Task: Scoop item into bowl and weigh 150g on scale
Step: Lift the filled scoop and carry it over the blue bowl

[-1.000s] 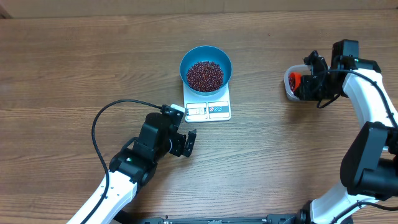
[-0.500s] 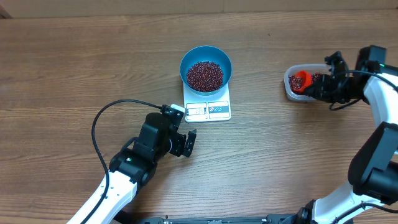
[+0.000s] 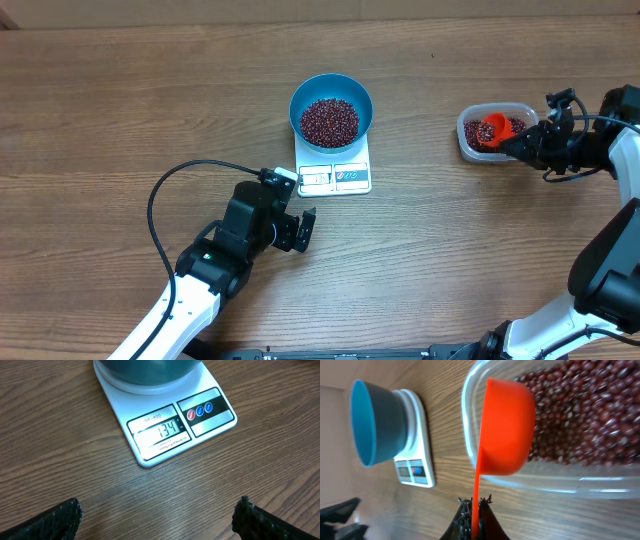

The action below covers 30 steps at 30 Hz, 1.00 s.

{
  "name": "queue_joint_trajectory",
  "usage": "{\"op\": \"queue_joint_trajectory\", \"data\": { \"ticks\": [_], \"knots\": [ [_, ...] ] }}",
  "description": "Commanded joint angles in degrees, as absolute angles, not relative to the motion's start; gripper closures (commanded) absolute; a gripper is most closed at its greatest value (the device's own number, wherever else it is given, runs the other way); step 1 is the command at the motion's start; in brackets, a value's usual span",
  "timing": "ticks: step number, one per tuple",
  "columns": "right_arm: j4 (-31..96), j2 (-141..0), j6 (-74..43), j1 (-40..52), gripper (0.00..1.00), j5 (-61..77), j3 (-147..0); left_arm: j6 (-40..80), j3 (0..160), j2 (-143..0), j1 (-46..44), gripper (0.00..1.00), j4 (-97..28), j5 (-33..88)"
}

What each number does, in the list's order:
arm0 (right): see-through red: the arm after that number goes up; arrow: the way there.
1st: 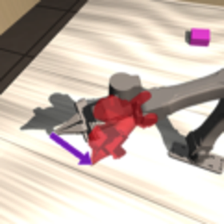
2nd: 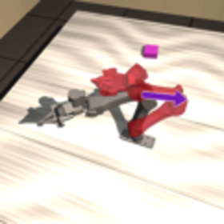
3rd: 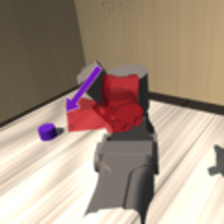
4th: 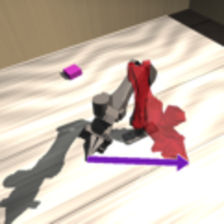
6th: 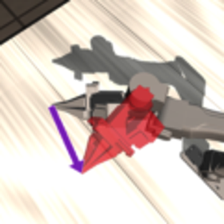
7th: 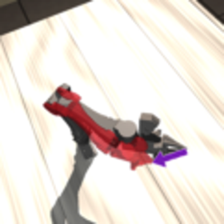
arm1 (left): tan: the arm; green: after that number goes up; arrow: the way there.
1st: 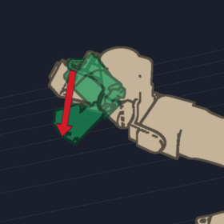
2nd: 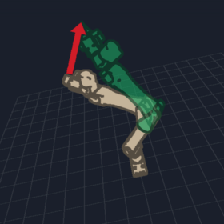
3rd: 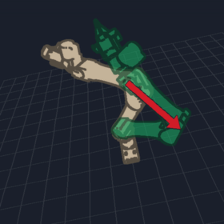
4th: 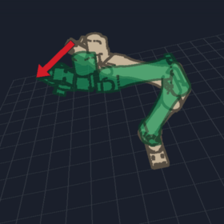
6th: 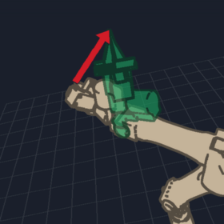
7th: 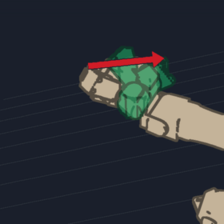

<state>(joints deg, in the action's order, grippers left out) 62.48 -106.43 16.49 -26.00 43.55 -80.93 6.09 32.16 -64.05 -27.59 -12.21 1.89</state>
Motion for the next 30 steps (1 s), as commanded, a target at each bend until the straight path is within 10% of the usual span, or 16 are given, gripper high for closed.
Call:
{"op": "queue_joint_trajectory", "data": {
  "ticks": [1,30],
  "knots": [
    [64.3,-106.5,16.5,-25.7,0.96,47.7,-85.8,6.9,31.9,-64.4,-27.4,0.01,-12.2,1.5],
    [57.3,-106.5,9.1,1.4,0.96,53.3,-92.4,6.9,31.9,-64.4,-27.4,0.0,-12.2,1.5]
  ]
}}
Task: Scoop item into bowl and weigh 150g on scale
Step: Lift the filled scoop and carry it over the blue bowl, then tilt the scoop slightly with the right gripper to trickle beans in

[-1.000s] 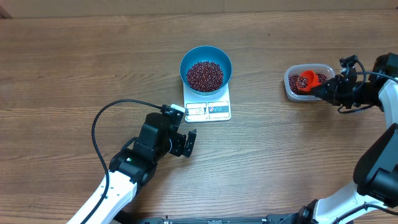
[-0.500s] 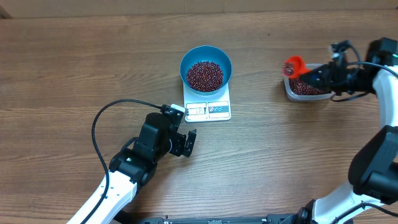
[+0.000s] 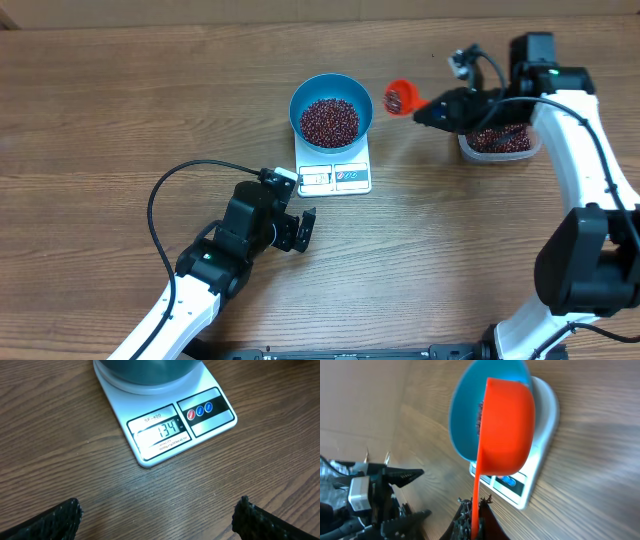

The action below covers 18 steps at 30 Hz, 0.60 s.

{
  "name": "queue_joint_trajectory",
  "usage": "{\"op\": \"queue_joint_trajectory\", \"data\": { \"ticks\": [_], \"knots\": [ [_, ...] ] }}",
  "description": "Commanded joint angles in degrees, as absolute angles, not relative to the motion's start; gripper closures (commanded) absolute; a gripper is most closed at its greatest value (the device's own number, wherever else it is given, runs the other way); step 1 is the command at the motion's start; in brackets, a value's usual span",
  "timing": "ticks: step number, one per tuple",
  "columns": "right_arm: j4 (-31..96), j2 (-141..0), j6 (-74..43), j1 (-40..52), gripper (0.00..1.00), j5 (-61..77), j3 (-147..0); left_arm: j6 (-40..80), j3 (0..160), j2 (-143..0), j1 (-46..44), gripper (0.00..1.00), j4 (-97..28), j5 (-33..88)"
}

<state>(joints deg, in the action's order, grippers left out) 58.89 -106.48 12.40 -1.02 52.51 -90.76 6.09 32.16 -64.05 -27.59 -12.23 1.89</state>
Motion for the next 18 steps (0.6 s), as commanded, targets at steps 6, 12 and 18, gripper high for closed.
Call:
{"op": "queue_joint_trajectory", "data": {
  "ticks": [6,12,18],
  "knots": [
    [52.7,-106.5,5.5,7.8,0.96,46.7,-92.4,6.9,31.9,-64.4,-27.4,0.0,-12.2,1.5],
    [49.6,-106.5,2.9,12.3,0.96,40.2,-92.4,6.9,31.9,-64.4,-27.4,0.01,-12.2,1.5],
    [48.3,-106.4,2.8,15.6,0.96,33.2,-92.8,6.9,31.9,-64.4,-27.4,0.0,-12.2,1.5]
  ]
}}
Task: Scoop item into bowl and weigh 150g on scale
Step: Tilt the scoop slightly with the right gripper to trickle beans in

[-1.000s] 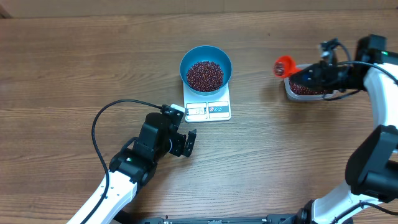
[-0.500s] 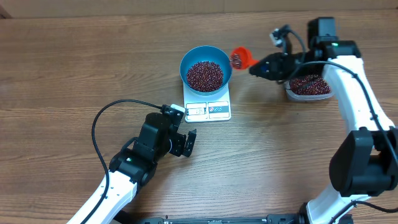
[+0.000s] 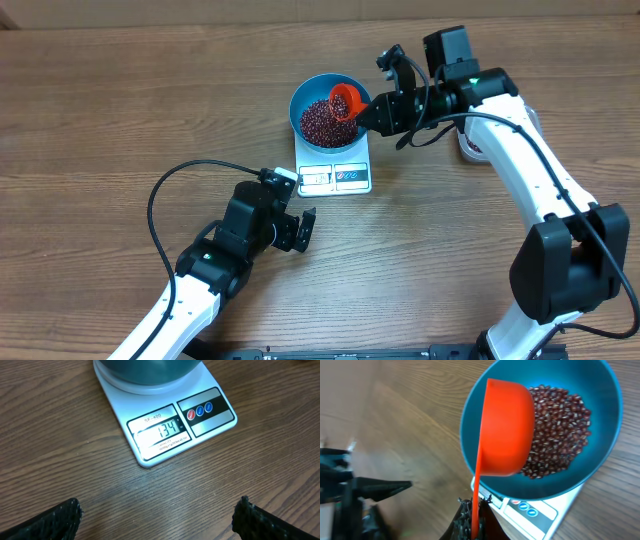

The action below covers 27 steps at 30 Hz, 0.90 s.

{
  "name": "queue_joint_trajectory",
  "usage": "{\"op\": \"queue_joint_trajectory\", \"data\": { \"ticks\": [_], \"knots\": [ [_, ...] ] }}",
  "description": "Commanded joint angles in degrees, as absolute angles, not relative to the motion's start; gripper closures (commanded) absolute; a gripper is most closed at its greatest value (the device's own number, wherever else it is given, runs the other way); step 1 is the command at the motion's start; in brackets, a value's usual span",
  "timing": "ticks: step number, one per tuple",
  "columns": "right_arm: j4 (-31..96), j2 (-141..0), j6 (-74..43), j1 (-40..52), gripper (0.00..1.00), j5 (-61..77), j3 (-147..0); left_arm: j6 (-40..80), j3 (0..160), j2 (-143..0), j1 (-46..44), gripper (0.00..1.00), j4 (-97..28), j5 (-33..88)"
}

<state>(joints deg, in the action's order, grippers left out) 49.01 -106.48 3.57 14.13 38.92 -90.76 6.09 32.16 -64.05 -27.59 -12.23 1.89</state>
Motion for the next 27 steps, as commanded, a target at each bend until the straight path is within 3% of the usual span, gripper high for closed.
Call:
{"op": "queue_joint_trajectory", "data": {
  "ticks": [1,13,27],
  "knots": [
    [48.1,-106.4,2.8,16.2,0.96,31.9,-92.8,6.9,31.9,-64.4,-27.4,0.01,-12.2,1.5],
    [48.3,-106.4,2.8,22.2,0.96,16.8,-95.0,6.9,31.9,-64.4,-27.4,0.0,-12.2,1.5],
    [48.2,-106.4,3.4,22.4,0.96,14.6,-95.4,6.9,31.9,-64.4,-27.4,0.01,-12.2,1.5]
  ]
}}
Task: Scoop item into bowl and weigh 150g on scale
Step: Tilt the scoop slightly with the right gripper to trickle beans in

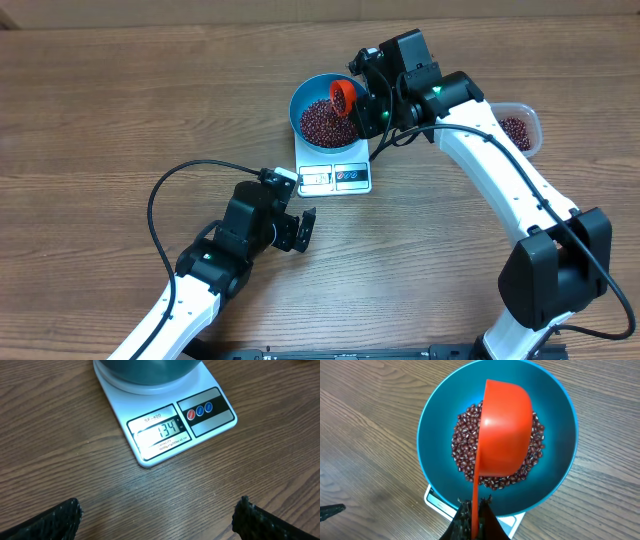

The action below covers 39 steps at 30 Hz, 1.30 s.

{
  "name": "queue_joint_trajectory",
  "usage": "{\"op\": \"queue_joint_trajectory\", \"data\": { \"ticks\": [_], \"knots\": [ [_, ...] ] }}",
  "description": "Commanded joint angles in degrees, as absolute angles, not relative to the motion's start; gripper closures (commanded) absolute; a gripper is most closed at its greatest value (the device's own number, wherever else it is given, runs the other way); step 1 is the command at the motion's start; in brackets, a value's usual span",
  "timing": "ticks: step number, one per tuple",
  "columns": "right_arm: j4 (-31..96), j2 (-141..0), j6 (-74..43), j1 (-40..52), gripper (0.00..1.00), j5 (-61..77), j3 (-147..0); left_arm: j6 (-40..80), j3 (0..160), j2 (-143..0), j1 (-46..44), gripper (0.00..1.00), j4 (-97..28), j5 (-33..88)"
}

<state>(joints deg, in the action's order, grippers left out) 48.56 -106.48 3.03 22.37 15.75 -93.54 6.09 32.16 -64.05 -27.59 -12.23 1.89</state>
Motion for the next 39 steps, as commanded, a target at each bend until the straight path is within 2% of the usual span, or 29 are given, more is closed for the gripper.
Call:
{"op": "queue_joint_trajectory", "data": {
  "ticks": [1,39],
  "knots": [
    [48.2,-106.4,3.4,22.4,0.96,14.6,-95.4,6.9,31.9,-64.4,-27.4,0.0,-12.2,1.5],
    [48.7,-106.4,8.0,22.9,0.96,11.2,-95.3,6.9,31.9,-64.4,-27.4,0.01,-12.2,1.5]
  ]
}}
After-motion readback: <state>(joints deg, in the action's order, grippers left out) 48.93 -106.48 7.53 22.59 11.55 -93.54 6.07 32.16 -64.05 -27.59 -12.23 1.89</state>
